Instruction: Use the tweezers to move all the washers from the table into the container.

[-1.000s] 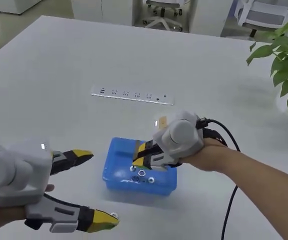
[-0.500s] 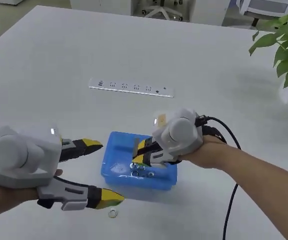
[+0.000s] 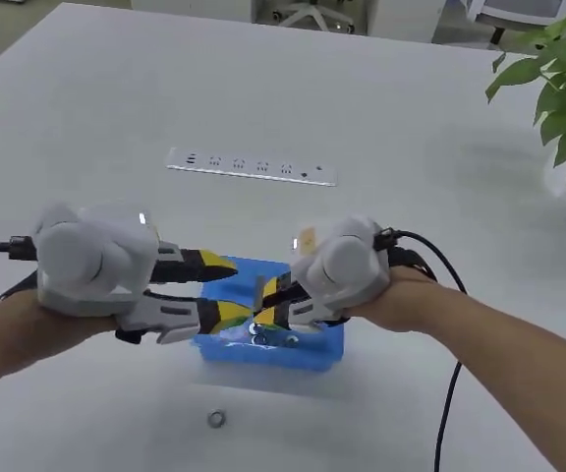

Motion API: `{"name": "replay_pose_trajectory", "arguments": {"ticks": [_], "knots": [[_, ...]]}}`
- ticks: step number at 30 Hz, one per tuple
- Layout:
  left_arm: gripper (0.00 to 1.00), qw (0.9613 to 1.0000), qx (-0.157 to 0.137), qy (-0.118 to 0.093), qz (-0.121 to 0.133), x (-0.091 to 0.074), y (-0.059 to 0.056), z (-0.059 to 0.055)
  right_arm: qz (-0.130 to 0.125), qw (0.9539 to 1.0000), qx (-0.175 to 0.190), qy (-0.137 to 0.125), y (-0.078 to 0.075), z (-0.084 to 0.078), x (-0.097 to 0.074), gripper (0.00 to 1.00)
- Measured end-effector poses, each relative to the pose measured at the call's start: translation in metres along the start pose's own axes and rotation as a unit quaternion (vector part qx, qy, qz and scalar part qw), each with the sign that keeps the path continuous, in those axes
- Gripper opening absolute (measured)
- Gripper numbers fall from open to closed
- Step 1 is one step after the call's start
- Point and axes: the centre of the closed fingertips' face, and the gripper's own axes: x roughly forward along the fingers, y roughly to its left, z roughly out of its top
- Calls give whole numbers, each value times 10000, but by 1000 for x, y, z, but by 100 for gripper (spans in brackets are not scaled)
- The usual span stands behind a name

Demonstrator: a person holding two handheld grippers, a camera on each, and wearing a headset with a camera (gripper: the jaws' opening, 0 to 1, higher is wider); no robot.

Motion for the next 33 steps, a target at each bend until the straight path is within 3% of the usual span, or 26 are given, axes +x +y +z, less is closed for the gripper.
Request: {"name": "replay_pose_trajectory", "arguments": {"ticks": [4,19,33], "knots": [[23,9996,249,84,-112,5,1,0,27,10000,-56,30,0,-1,1,10],[8,9976,511,234,-392,15,0,-3,76,9997,-210,24,0,-1,2,10],[6,9965,676,235,-432,18,0,0,75,9995,-307,94,0,-1,0,15]]}}
